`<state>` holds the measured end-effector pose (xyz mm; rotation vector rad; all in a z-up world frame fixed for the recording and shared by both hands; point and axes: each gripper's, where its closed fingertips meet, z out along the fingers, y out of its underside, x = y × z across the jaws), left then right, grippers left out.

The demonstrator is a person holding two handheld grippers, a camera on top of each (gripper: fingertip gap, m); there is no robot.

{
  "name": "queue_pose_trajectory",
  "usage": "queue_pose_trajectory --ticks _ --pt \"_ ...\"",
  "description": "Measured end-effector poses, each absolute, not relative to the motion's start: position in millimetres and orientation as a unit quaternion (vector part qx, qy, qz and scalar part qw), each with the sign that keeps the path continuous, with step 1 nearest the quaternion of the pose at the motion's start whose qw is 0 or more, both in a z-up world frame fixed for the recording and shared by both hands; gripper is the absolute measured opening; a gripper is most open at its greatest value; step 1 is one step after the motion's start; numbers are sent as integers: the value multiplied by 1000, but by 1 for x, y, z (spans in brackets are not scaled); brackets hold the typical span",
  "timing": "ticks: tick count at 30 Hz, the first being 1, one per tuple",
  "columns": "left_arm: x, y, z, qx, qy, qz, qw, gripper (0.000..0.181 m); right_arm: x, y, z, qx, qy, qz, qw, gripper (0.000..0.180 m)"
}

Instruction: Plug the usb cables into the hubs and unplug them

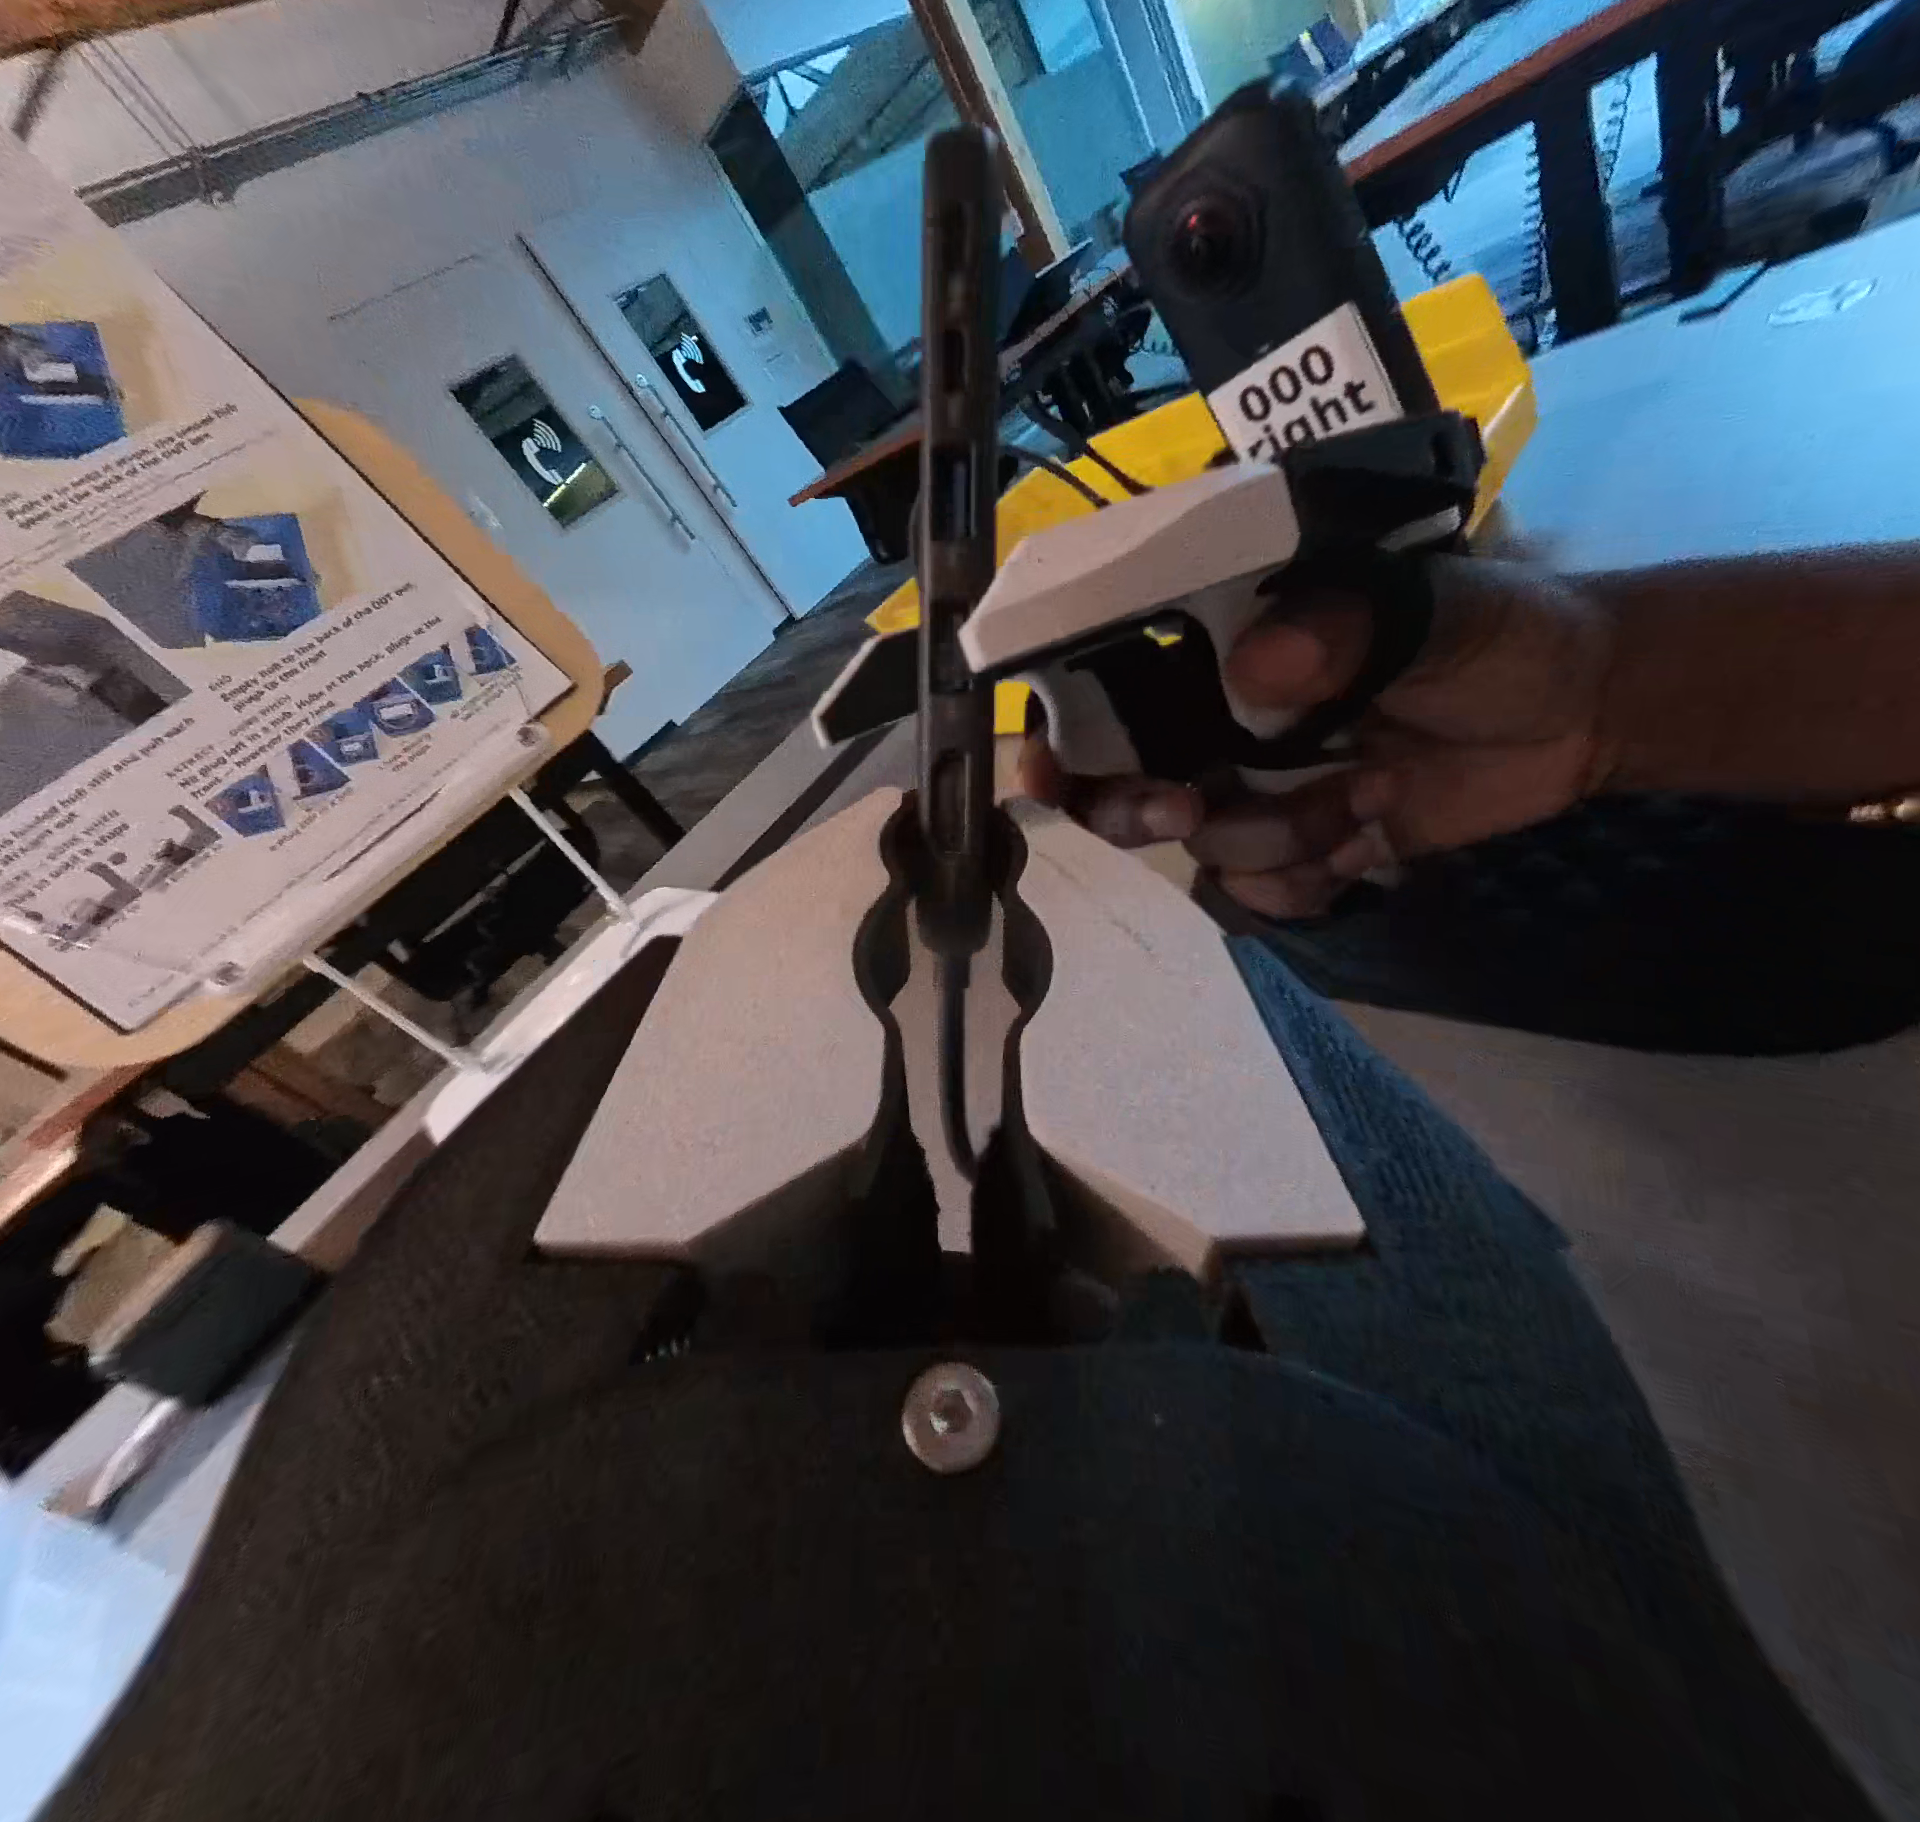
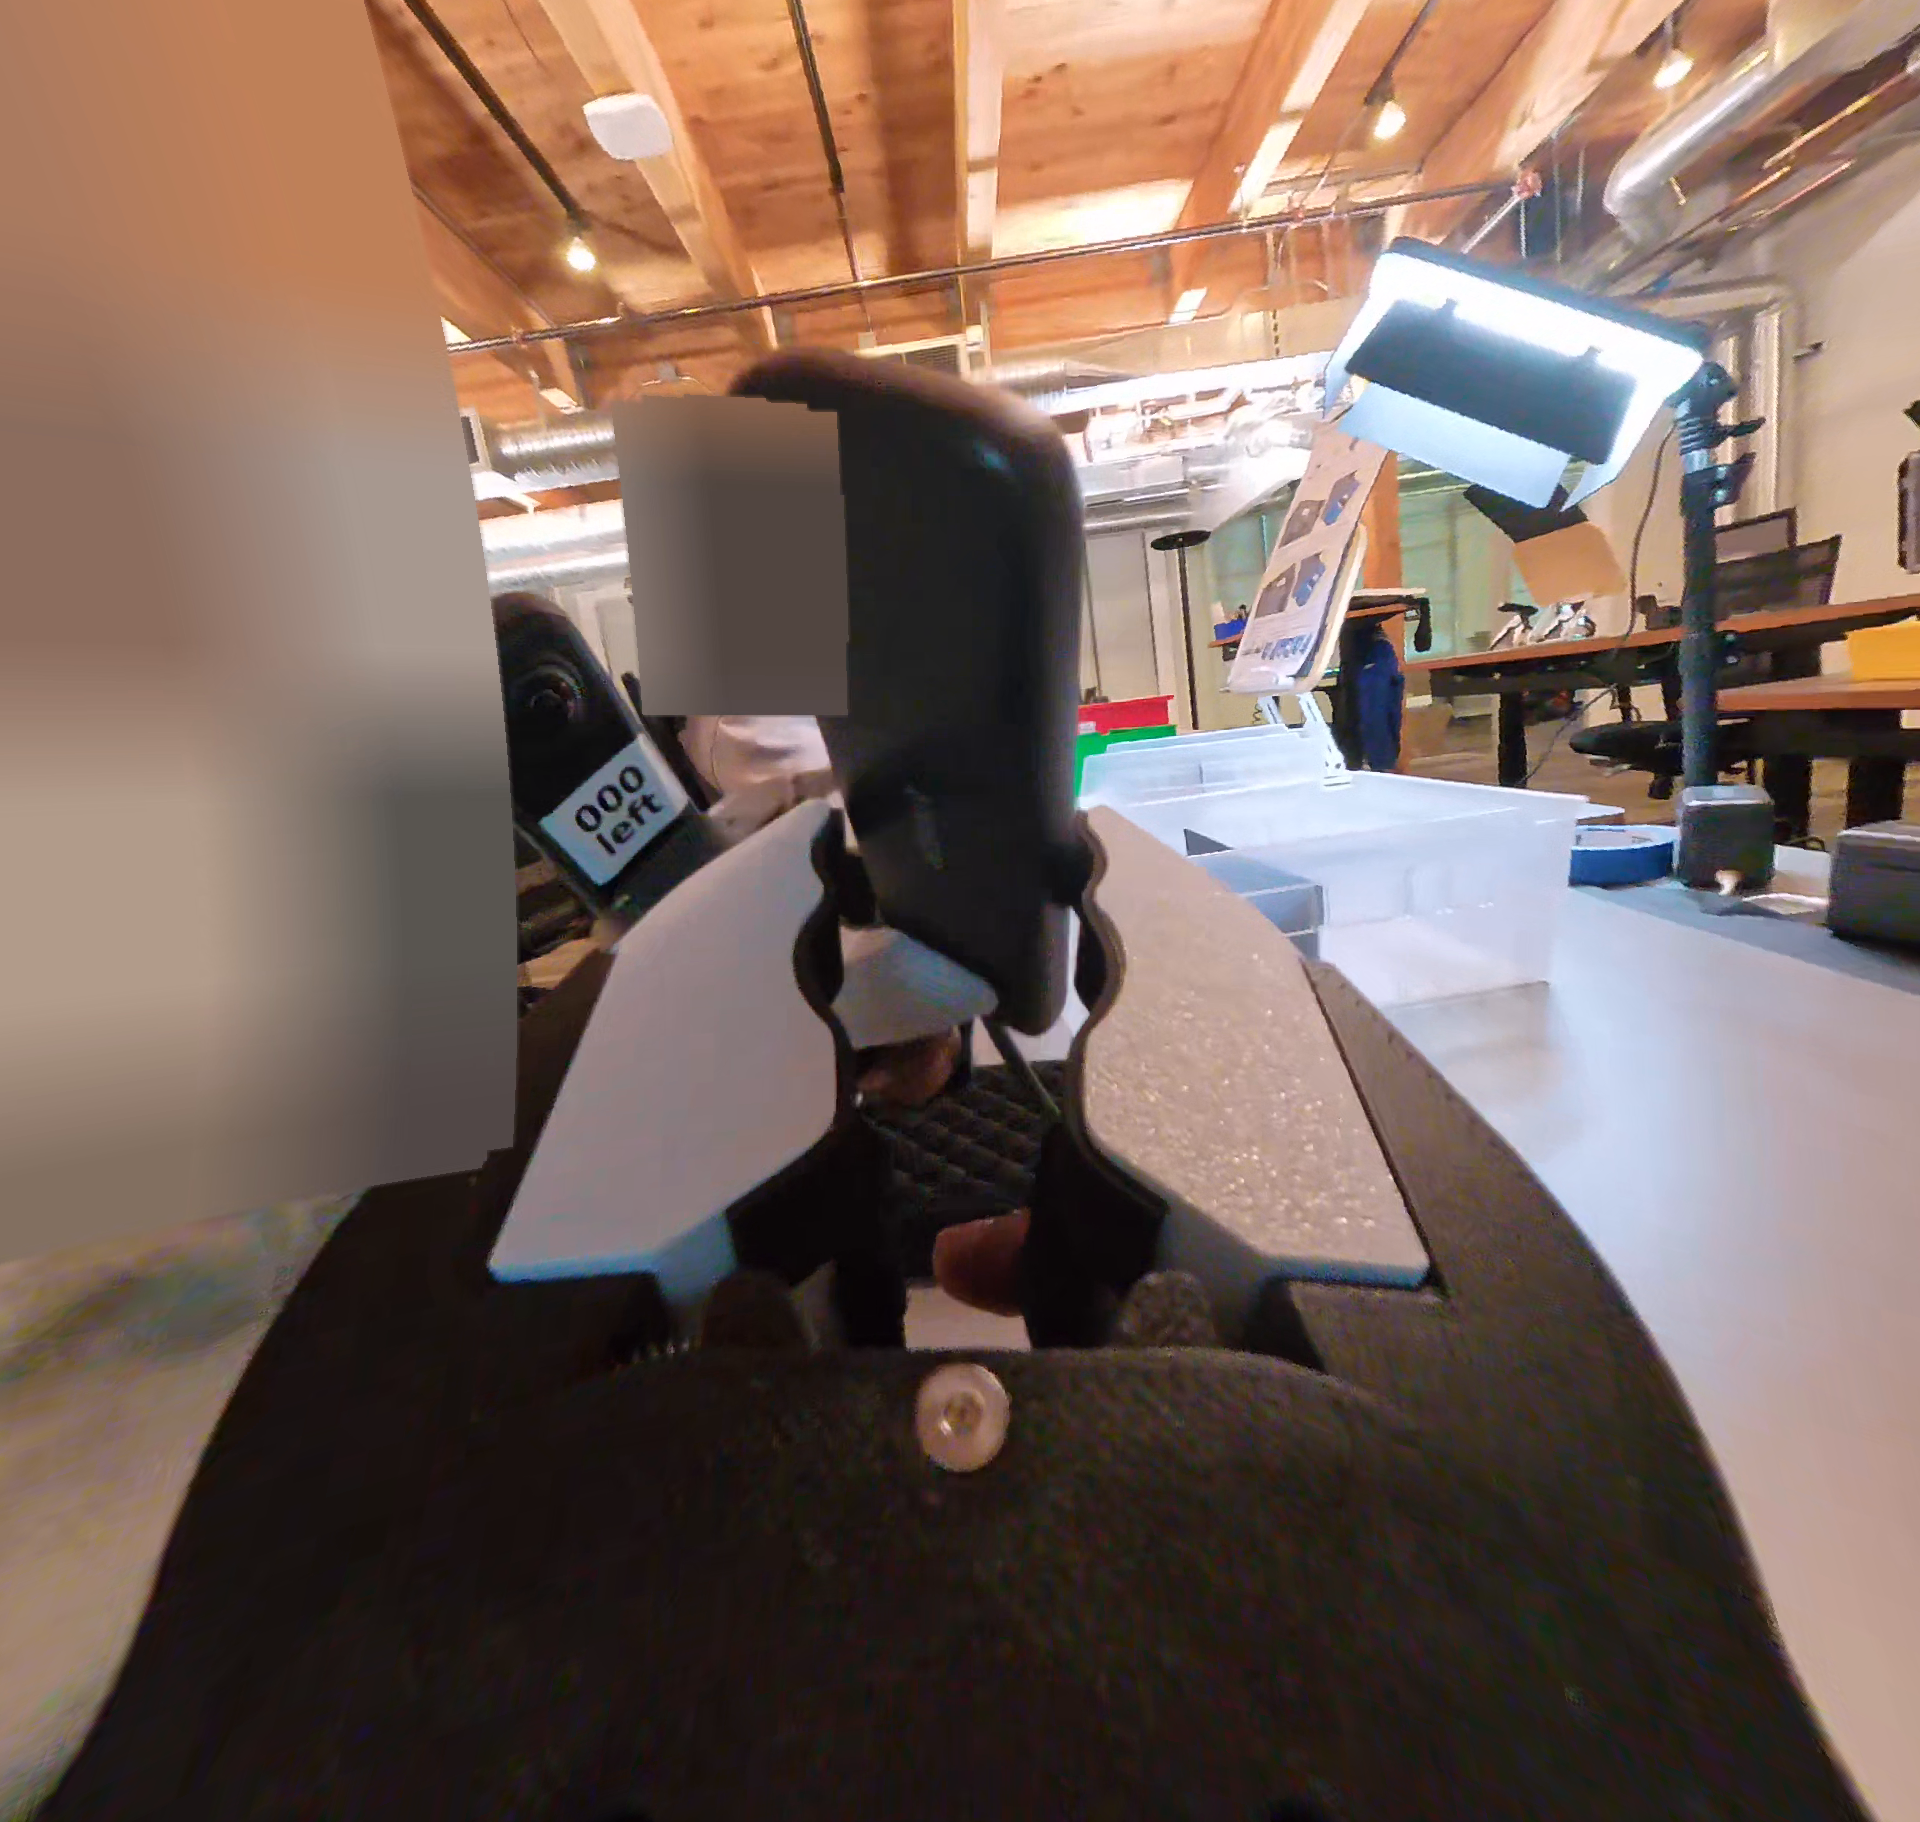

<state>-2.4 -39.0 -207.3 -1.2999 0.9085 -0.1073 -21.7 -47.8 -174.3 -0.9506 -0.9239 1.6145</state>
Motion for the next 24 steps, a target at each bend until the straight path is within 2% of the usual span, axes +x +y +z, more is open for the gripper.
queue_pose_trajectory --ticks 3,6,9,11,14,18,24 --pt "-30 -38 -199 -561 450 49 693 13 -17 -43 -170 -382 -378 642 546 55" --pt "-53 -47 -212 -552 534 92 634 13 -8 -41 -161 -344 -380 586 628 65" --pt "-74 -55 -219 -537 580 129 599 13 -19 -58 -171 -288 -475 454 697 71" --pt "-79 -62 -223 -524 606 132 584 13 -37 -69 -193 -271 -560 367 691 74" --pt "-78 -70 -237 -516 646 135 546 13 -53 -80 -212 -236 -626 266 694 65" --pt "-77 -71 -255 -521 673 143 505 13 -56 -91 -222 -196 -659 213 694 38" --pt "-72 -80 -252 -512 677 91 521 13 -58 -88 -231 -201 -677 191 682 31"
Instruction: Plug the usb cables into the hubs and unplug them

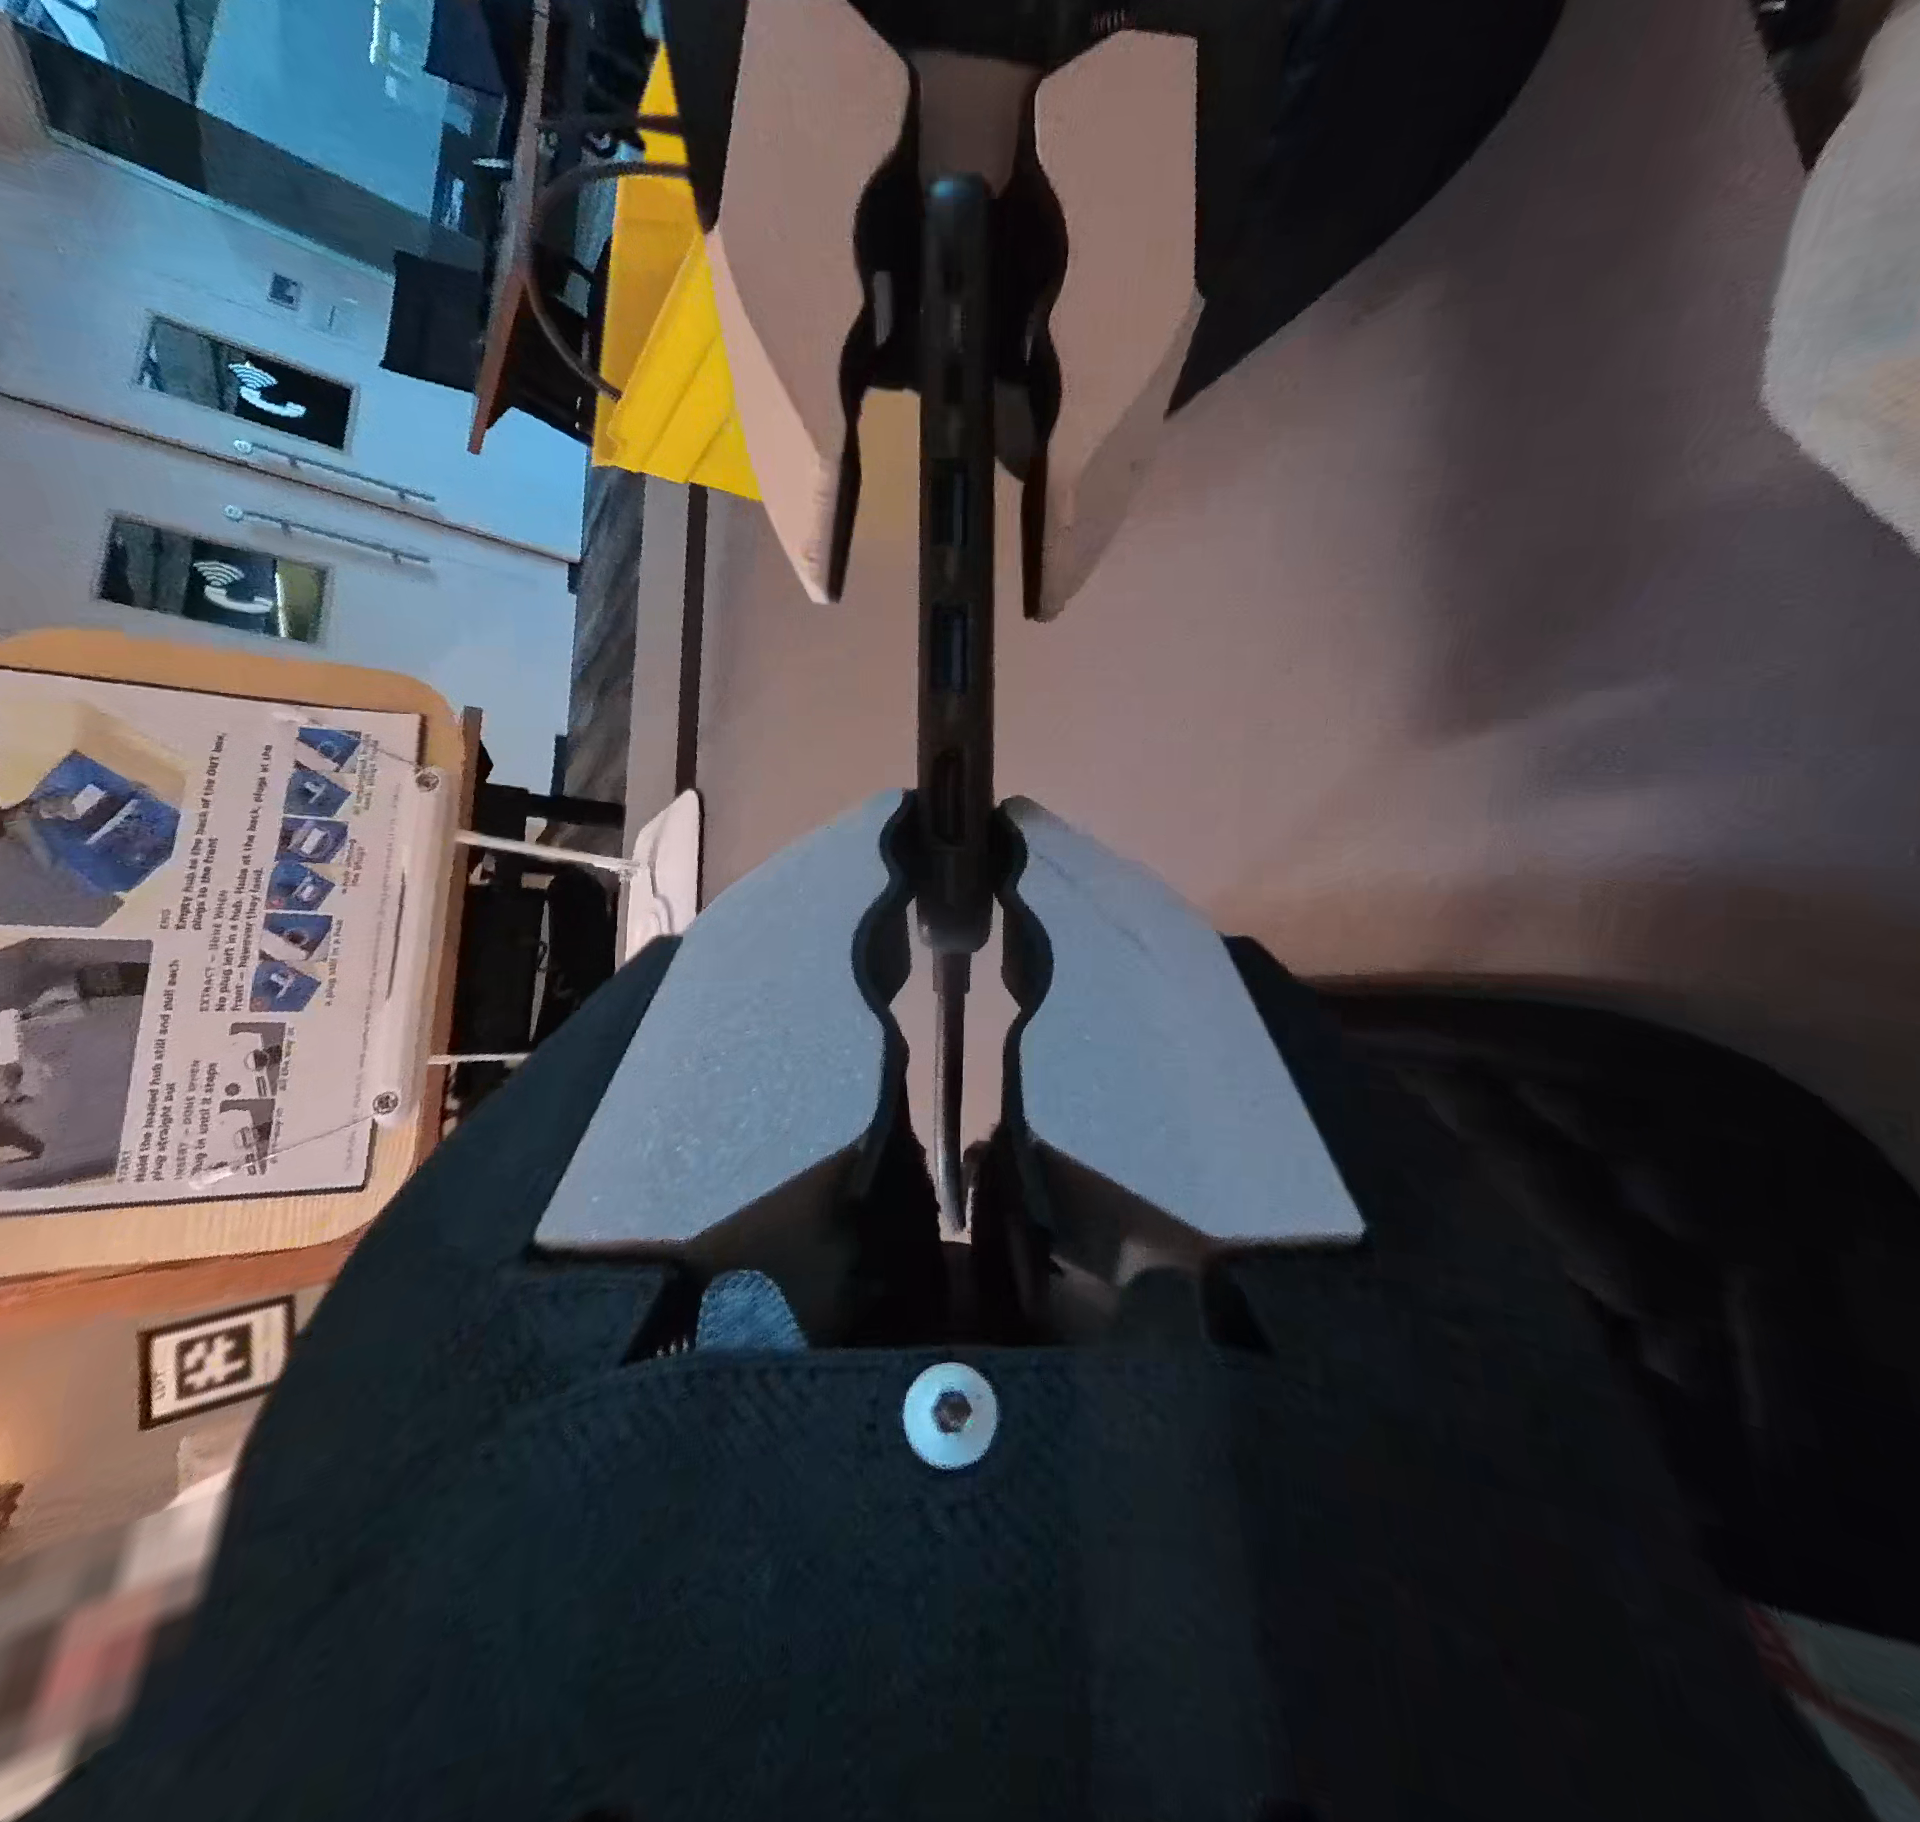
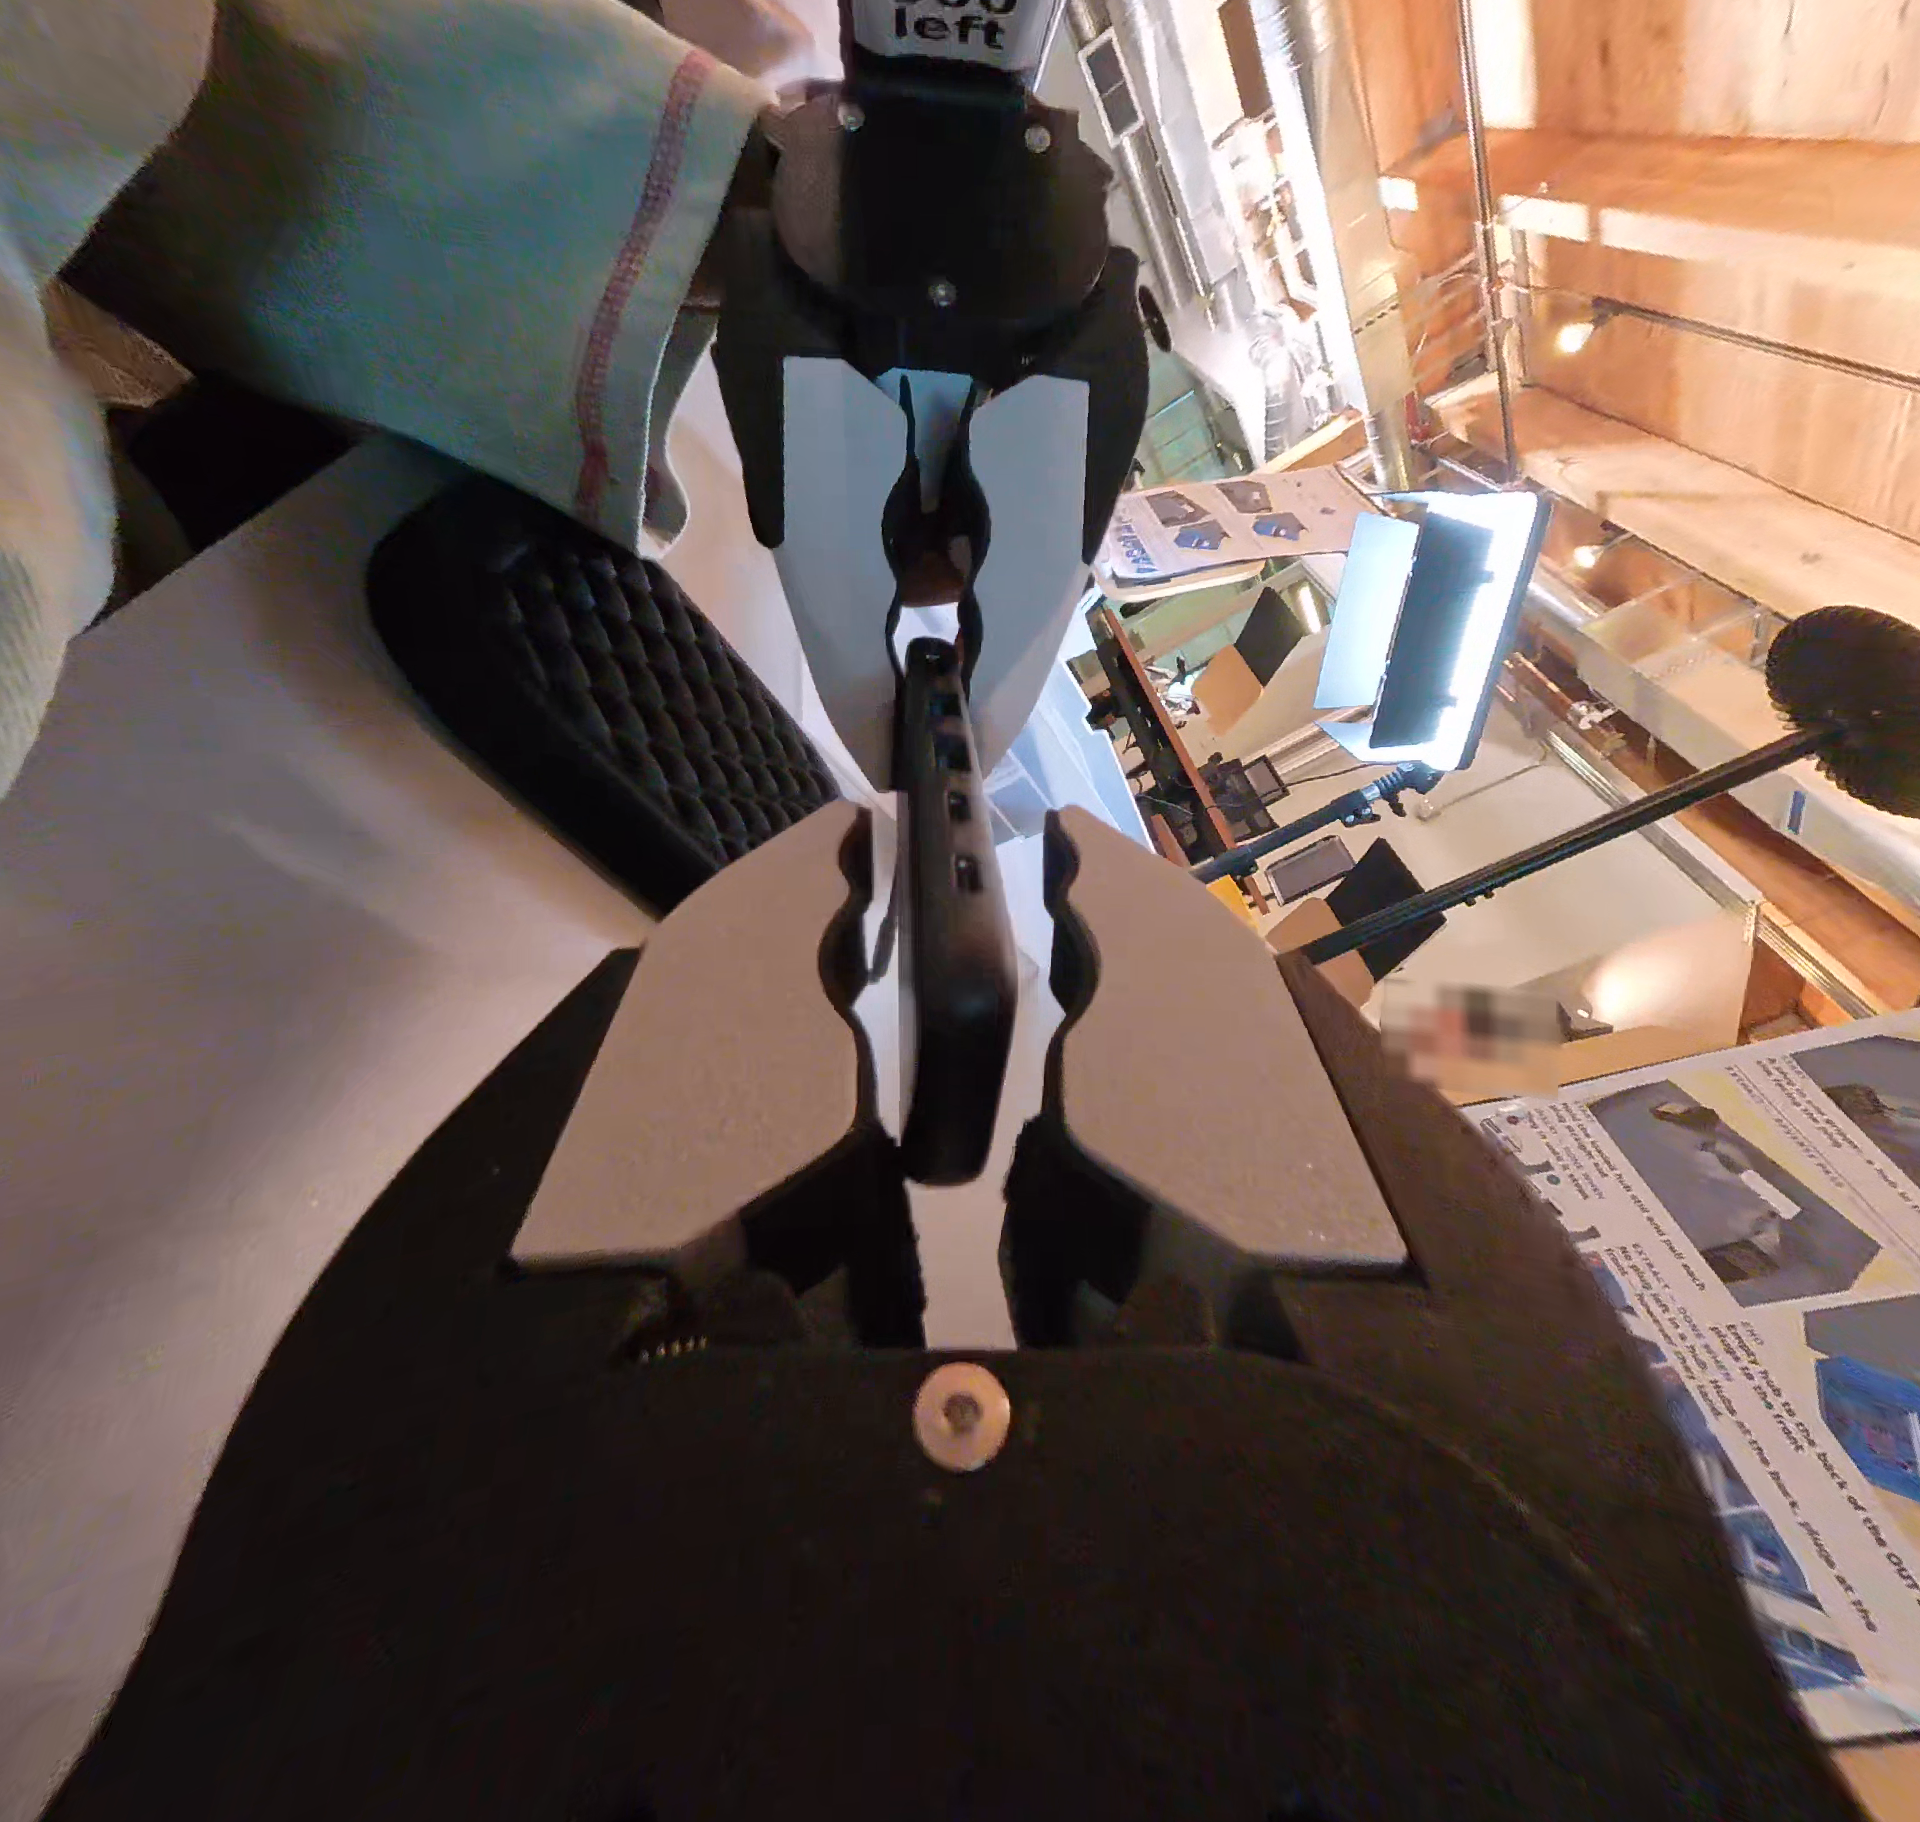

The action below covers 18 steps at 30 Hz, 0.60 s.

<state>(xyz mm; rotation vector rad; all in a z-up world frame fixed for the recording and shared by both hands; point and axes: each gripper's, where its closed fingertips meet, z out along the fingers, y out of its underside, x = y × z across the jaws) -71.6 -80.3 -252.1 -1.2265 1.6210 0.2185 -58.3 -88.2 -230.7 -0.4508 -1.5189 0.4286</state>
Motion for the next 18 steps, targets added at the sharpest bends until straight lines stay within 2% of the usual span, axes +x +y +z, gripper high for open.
queue_pose_trajectory --ticks 3,11,18 --pt "-71 -85 -248 -505 673 64 537 13 -57 -94 -230 -191 -679 205 678 14" --pt "-71 -76 -245 -513 652 77 553 16 -57 -91 -229 -208 -676 191 680 13" --pt "-69 -71 -228 -522 600 41 605 40 -57 -82 -229 -250 -665 195 676 13"
